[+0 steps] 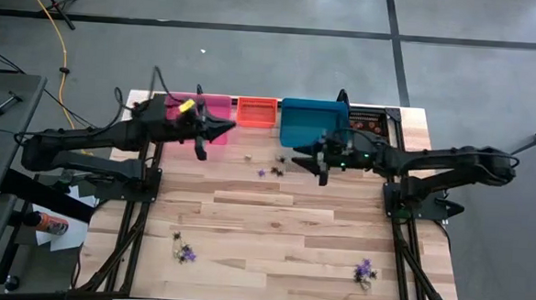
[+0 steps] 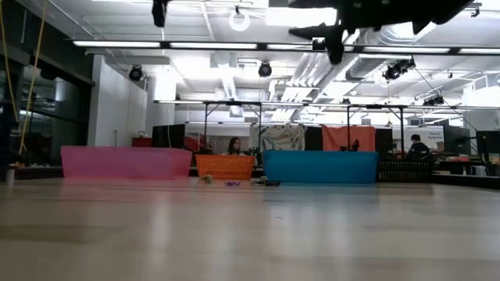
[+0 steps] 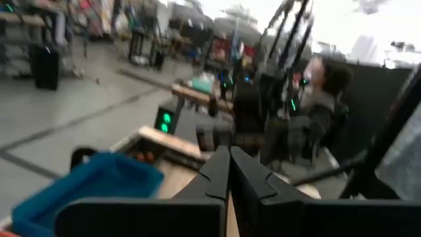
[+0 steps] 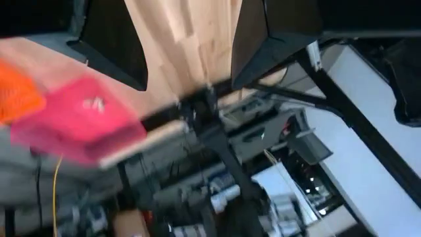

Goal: Sort Halloween decoration
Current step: Put the white skull toy into the pink bin

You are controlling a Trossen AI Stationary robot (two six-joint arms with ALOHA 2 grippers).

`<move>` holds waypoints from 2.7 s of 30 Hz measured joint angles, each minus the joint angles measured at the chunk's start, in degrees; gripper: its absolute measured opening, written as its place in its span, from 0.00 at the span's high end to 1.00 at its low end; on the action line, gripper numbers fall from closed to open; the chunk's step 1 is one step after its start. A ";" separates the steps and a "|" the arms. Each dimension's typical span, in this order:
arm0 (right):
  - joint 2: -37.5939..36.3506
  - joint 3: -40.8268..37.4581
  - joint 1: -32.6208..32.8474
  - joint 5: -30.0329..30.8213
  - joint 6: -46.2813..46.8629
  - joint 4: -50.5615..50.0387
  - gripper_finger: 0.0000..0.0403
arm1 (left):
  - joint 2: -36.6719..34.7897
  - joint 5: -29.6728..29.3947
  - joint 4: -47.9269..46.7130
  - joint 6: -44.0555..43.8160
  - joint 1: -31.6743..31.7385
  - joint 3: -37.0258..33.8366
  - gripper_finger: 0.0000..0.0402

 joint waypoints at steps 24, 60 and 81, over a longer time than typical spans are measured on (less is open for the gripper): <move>-0.25 2.92 0.66 0.40 -11.56 -0.76 0.48 | 8.98 -8.67 -2.52 8.94 -10.91 0.00 1.00; -4.72 3.01 -0.65 1.46 -11.66 -11.75 1.00 | 44.59 -2.51 -34.41 37.09 7.23 14.60 0.58; -4.71 2.99 -0.61 1.47 -10.10 -16.22 1.00 | 55.69 3.88 -31.03 40.29 9.18 14.84 0.64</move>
